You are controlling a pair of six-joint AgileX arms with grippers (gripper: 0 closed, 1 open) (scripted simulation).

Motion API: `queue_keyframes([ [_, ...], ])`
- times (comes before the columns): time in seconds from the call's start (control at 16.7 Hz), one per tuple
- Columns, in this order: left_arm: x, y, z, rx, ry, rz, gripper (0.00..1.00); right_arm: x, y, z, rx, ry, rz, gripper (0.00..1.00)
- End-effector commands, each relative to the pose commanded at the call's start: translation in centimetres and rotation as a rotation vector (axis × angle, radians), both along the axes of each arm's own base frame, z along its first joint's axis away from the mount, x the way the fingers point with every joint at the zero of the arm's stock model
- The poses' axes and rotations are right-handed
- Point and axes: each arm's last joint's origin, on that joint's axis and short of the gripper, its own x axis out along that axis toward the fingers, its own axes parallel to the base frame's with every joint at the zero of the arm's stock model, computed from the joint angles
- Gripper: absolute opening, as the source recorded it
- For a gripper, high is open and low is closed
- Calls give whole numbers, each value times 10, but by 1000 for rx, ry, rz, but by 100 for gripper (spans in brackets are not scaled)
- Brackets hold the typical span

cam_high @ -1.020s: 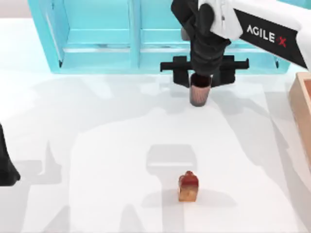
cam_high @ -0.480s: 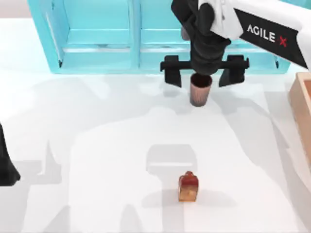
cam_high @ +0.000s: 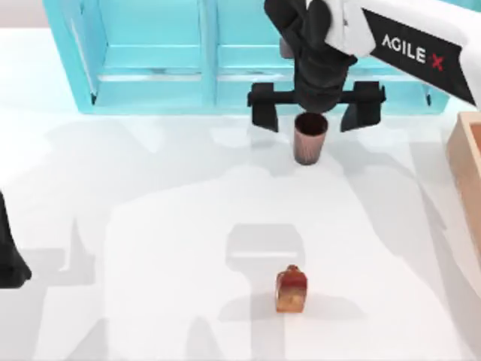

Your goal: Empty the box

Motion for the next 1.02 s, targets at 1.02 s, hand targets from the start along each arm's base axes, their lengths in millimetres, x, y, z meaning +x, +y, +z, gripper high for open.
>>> queue_keyframes([
  [1.02, 0, 0, 0, 0, 0, 0, 100, -2, -1, 95, 1, -1, 0, 100],
])
